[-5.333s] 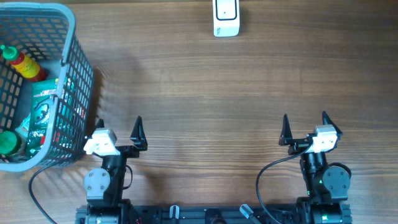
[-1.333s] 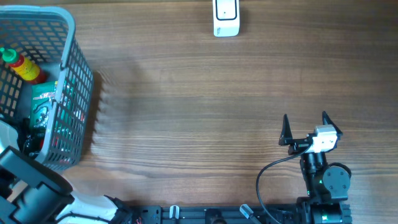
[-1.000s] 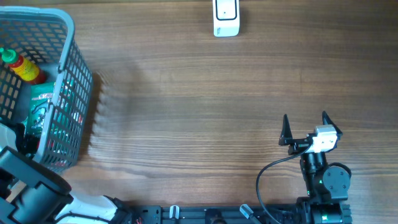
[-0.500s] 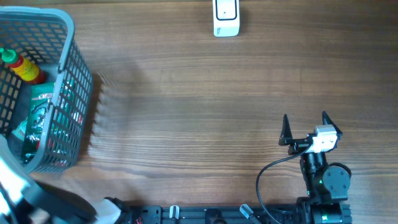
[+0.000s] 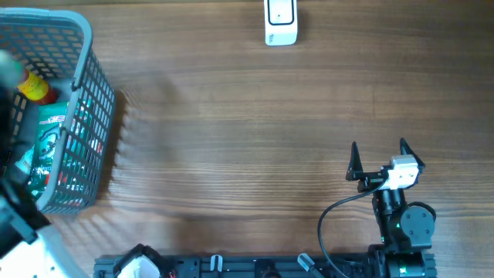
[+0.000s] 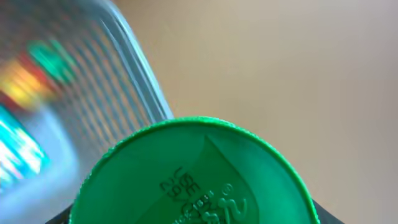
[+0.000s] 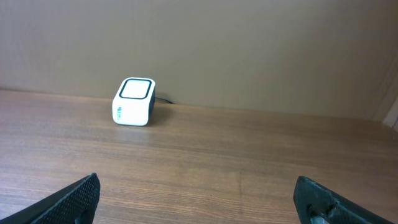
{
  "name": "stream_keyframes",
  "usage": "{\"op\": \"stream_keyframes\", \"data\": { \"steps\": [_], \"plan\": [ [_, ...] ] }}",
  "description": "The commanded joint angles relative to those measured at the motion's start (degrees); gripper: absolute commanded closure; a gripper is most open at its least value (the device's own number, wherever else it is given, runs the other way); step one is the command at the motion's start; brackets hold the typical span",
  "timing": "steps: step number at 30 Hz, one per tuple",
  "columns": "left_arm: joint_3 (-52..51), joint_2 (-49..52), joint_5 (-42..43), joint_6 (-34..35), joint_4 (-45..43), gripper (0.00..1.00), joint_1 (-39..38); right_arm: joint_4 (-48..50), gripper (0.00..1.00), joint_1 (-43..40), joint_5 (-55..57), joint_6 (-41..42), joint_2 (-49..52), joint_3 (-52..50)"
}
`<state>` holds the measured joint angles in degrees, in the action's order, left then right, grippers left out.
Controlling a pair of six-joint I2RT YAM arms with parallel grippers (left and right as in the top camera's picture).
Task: Scan the item barcode
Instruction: 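Grasp the green-lidded jar with the left gripper and lift it, then carry the jar forward and set it upright on the table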
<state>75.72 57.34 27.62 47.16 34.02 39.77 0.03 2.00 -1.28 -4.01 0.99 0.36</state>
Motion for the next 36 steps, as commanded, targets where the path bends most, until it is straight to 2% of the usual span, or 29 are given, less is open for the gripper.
{"op": "stream_keyframes", "data": {
  "steps": [1,5,8,10,13,18,23,28,31,33,34,35,36],
  "plan": [
    [0.68,0.48,5.75,-2.84,6.6,0.44,-15.13,0.17,0.0,0.24,-0.33,-0.44,-0.39,-0.04],
    [0.68,3.13,-7.26,-3.5,16.5,0.44,-30.03,0.17,0.0,0.24,-0.33,-0.44,-0.39,-0.04],
    [0.57,7.61,-21.9,-2.75,22.49,0.46,-42.86,0.17,0.0,0.24,-0.33,-0.44,-0.39,-0.07],
    [-0.07,10.95,-28.79,0.83,24.15,0.46,-49.51,0.17,0.0,0.24,-0.33,-0.46,-0.39,-0.04],
    [-1.77,17.07,-34.84,6.56,24.13,0.45,-57.59,0.17,0.0,0.24,-0.33,-0.44,-0.39,-0.04],
    [-3.15,29.2,-36.33,19.19,23.39,0.46,-66.01,0.17,0.0,0.24,-0.33,-0.42,-0.39,-0.04],
    [-3.15,42.36,-38.32,31.23,16.26,0.46,-72.52,0.17,0.0,0.24,-0.33,-0.44,-0.39,-0.07],
    [-3.15,51.12,-48.09,41.79,12.9,0.44,-76.96,0.17,0.0,0.24,-0.33,-0.44,-0.39,-0.04],
    [-3.15,54.23,-51.82,43.89,13.27,0.42,-79.1,0.17,0.0,0.24,-0.33,-0.42,-0.35,-0.07],
    [-3.15,55.08,-53.7,43.95,13.22,0.37,-80.5,0.17,0.0,0.24,-0.33,-0.42,-0.35,-0.04],
    [-3.13,55.08,-55.06,43.95,13.22,0.32,-81.09,0.17,0.0,0.24,-0.33,-0.44,-0.35,-0.07],
    [-3.08,55.06,-56.19,43.89,13.25,0.14,-81.5,0.17,0.0,0.24,-0.33,-0.44,-0.35,-0.04],
    [-2.84,54.62,-57.4,42.93,13.31,0.0,-82.05,0.17,0.0,0.24,-0.33,-0.44,-0.35,-0.07]
  ]
}}
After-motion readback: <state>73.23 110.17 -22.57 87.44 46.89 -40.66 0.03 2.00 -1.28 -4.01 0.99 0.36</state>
